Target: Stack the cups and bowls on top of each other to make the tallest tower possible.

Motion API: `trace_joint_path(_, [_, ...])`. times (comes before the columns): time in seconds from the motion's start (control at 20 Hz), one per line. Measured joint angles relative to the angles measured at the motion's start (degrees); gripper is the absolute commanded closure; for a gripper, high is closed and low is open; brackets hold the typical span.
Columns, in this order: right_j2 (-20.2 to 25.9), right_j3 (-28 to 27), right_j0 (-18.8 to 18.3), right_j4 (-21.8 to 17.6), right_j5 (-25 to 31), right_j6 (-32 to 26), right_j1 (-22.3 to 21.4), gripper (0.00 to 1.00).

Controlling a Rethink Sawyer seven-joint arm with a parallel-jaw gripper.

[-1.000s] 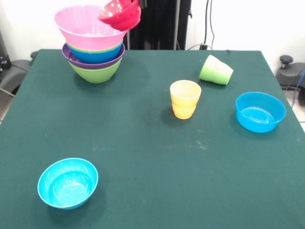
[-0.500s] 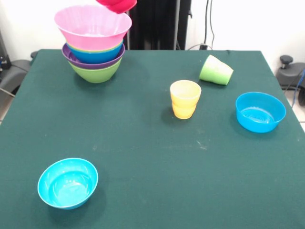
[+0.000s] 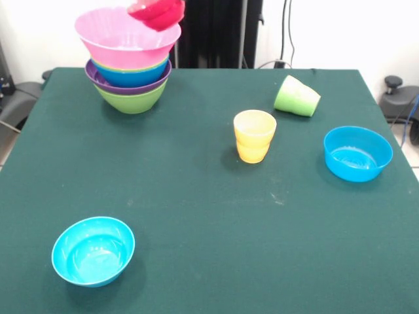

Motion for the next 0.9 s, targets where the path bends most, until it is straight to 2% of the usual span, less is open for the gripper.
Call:
trace_joint_path(0.2, [0.0, 0.0, -0.1, -1.5, -3.6, 0.0, 3.6, 1.0])
trace_joint_path(0.5, [0.0, 0.1, -0.7, -2.9, -5.3, 0.0, 6.5, 1.0])
trace_joint_path(0.9, [0.0, 0.1, -1.6, -2.9, -5.3, 0.0, 7.3, 1.0])
